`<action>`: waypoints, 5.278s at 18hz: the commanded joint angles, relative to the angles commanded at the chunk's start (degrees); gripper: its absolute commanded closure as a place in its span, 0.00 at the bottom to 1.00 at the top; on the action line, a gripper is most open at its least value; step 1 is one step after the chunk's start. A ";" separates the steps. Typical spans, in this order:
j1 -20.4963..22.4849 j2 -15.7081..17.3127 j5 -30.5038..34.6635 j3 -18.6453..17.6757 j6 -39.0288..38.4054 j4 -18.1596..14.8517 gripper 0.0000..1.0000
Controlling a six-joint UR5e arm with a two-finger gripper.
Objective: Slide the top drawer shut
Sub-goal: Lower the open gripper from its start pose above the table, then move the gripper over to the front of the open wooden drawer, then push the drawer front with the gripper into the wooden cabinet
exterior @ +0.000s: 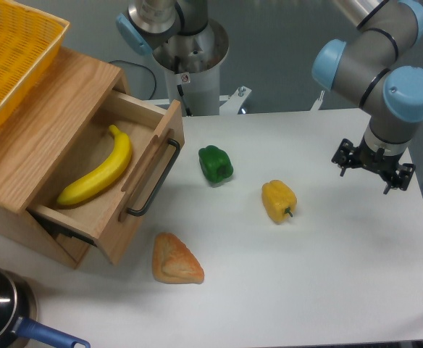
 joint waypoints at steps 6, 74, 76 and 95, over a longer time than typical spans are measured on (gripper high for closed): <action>-1.84 -0.35 0.35 -0.35 -2.10 0.96 0.00; -20.65 13.80 -26.10 -2.37 -28.56 -22.85 0.97; -21.35 13.80 -26.02 -2.28 -29.09 -22.85 0.97; -26.28 14.85 -26.10 -2.55 -33.22 -22.85 0.97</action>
